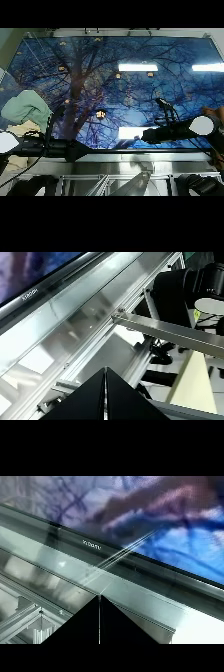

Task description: Fold the shirts.

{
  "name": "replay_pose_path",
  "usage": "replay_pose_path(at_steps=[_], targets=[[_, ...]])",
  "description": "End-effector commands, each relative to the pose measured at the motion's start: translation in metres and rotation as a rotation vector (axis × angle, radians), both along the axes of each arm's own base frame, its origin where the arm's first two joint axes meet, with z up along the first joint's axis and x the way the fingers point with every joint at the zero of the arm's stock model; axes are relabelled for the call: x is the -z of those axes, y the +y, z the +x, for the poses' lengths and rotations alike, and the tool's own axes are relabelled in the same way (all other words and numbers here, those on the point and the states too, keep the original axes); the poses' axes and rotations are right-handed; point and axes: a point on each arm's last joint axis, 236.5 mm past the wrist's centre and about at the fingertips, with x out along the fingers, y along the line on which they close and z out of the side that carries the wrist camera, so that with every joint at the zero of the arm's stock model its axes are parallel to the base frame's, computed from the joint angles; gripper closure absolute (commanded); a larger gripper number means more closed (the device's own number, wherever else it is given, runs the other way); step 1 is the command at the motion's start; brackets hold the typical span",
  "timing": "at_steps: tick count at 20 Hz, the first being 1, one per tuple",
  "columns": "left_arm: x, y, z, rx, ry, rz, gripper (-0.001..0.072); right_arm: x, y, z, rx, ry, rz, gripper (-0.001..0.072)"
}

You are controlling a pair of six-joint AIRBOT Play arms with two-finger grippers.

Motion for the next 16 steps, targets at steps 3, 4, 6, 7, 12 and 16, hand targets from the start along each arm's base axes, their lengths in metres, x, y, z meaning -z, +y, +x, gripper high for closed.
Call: replay_pose_path(at_steps=[3,4,6,7,12,16], targets=[[0.009,0.021,0.018,-0.081,-0.101,0.114,0.0706,0.000,0.000,0.000,0.000,0.001,0.000,0.0693],[0.007,0.036,0.030,-0.136,-0.101,0.172,0.0702,0.000,0.000,0.000,0.000,0.001,0.000,0.0693],[-0.004,0.091,0.073,-0.269,-0.148,0.350,0.0685,0.000,0.000,0.000,0.000,0.001,0.000,0.0693],[-0.016,0.136,0.103,-0.379,-0.177,0.458,0.0687,0.000,0.000,0.000,0.000,0.000,0.000,0.0693],[-0.045,0.381,0.160,-1.003,-0.064,0.746,-0.0005,0.000,0.000,0.000,0.000,0.001,0.000,0.0693],[0.018,0.478,0.156,-1.269,0.128,0.565,-0.0004,-0.001,0.001,0.007,0.016,-0.024,0.005,0.0693]])
